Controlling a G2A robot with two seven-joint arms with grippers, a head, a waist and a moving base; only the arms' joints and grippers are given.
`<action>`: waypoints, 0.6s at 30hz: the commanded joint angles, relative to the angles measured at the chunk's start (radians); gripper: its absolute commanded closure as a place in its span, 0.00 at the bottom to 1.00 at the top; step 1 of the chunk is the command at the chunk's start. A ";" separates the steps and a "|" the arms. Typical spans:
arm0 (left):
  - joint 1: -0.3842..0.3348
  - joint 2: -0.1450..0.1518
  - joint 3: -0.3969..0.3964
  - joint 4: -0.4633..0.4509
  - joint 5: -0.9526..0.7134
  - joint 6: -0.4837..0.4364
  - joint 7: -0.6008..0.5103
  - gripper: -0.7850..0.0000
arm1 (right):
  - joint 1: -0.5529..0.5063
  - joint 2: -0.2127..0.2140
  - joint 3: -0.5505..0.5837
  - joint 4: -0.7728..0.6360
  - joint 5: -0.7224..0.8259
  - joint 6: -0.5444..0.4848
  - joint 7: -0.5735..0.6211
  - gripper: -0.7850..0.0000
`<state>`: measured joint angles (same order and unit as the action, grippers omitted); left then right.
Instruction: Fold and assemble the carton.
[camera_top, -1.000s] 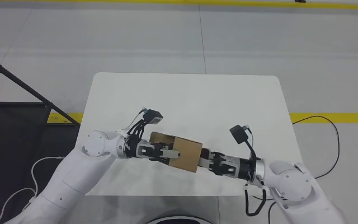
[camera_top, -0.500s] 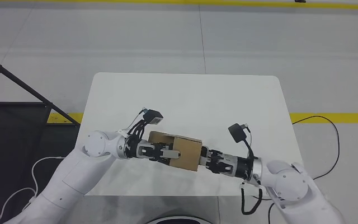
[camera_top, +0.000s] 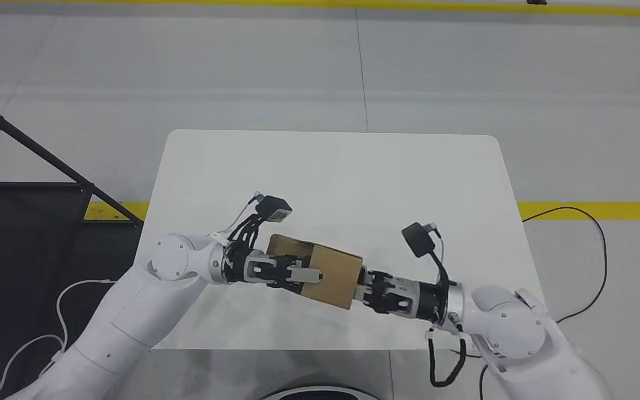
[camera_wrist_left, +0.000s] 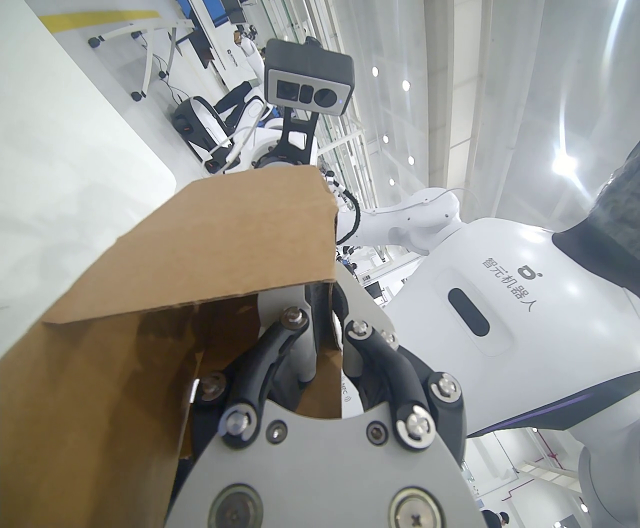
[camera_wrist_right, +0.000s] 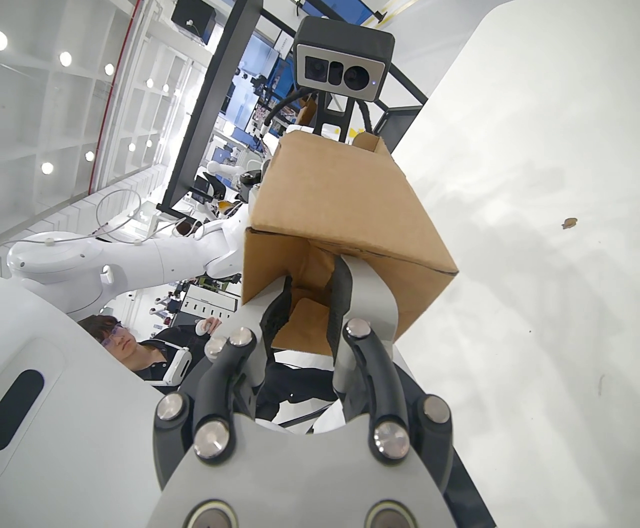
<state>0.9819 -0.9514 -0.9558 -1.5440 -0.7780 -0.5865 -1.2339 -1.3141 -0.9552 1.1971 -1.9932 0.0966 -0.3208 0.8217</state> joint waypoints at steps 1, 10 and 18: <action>0.000 0.000 0.001 -0.001 -0.001 -0.001 0.001 1.00 | 0.007 -0.002 -0.008 0.001 -0.004 0.003 -0.003 0.61; -0.001 0.002 0.001 -0.002 0.000 -0.004 0.004 1.00 | 0.022 -0.008 -0.026 0.009 -0.017 0.005 -0.020 0.61; 0.001 0.007 -0.010 0.004 -0.002 -0.004 0.004 1.00 | -0.007 -0.004 0.013 -0.005 -0.015 -0.003 -0.022 0.54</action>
<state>0.9824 -0.9454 -0.9648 -1.5402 -0.7801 -0.5910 -1.2295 -1.3159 -0.9600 1.2043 -1.9956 0.0810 -0.3227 0.7989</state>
